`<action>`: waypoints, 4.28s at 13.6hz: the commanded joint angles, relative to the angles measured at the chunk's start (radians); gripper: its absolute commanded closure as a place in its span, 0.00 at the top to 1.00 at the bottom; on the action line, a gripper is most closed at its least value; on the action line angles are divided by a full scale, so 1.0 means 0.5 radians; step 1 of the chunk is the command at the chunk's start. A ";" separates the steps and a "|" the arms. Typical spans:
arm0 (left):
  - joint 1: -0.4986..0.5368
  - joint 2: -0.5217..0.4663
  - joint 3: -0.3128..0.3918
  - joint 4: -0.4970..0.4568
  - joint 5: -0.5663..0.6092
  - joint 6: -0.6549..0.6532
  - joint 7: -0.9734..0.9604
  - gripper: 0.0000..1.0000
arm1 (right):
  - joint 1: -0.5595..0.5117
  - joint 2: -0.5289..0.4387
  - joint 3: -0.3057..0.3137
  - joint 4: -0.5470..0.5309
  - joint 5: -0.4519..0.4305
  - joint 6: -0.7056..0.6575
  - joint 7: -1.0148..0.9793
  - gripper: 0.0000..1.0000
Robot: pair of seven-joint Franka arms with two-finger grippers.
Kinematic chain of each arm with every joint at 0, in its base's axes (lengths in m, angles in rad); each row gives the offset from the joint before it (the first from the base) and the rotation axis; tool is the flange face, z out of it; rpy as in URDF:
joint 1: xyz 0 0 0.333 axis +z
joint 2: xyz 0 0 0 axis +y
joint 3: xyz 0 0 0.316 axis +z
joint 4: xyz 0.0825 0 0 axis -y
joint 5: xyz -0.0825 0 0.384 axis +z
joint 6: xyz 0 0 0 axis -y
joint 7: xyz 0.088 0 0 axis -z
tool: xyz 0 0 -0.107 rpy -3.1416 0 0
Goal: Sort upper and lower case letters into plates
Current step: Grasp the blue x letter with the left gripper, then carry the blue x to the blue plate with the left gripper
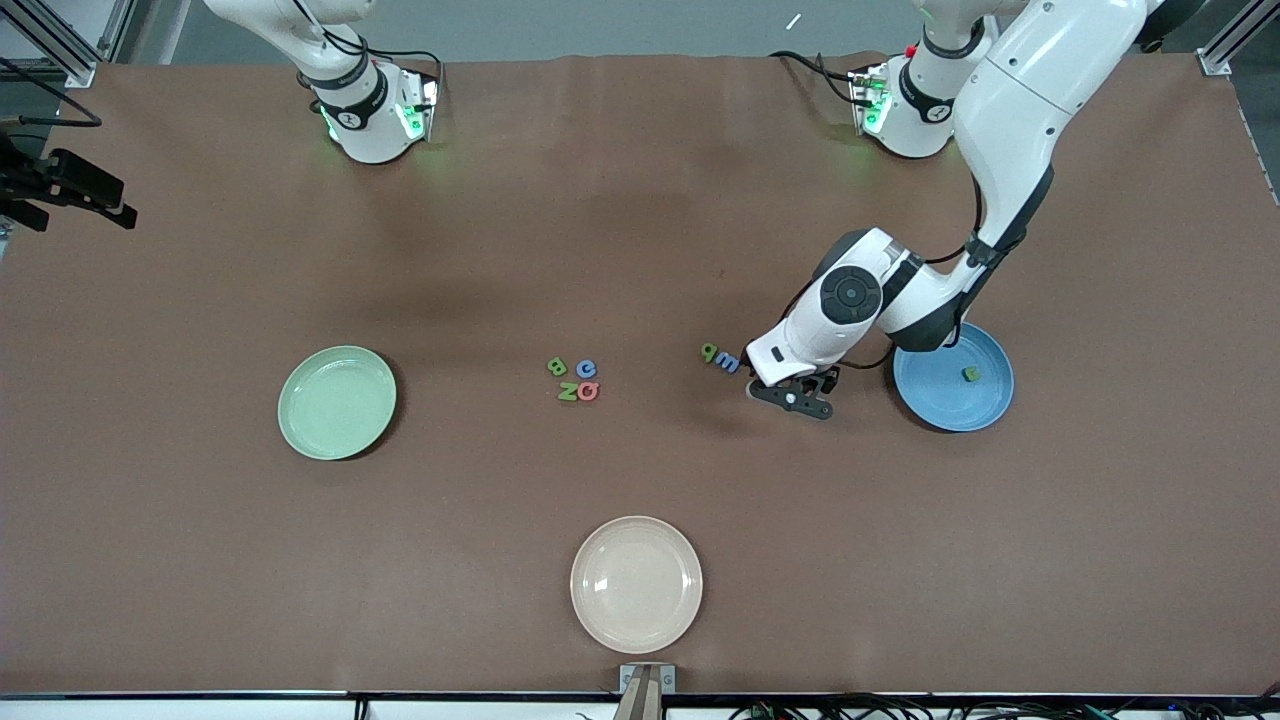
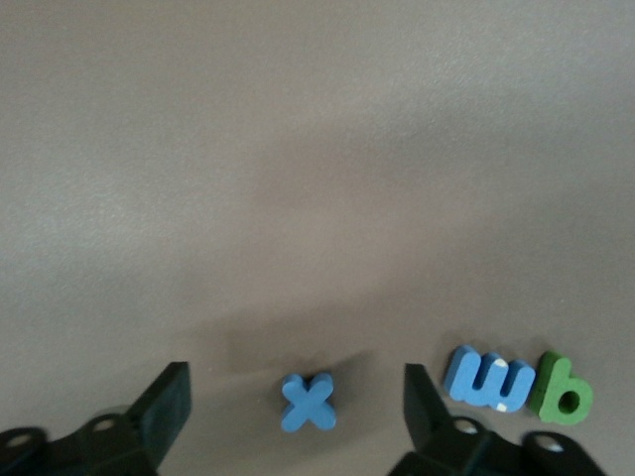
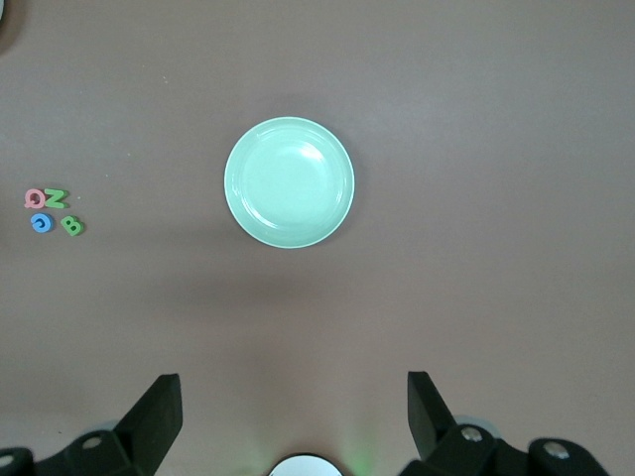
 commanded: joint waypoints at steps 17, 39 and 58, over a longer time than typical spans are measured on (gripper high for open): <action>-0.041 0.049 -0.001 -0.068 0.134 0.046 -0.360 0.52 | 0.002 -0.019 0.014 -0.033 -0.007 0.025 0.005 1.00; 0.241 -0.469 -0.022 -0.224 0.131 -0.482 -0.247 0.15 | -0.065 -0.022 0.008 -0.067 -0.013 0.031 -0.013 1.00; 1.063 -0.568 -0.019 -0.715 0.428 -0.105 0.548 0.15 | -0.050 -0.022 0.021 -0.058 -0.013 0.059 -0.013 1.00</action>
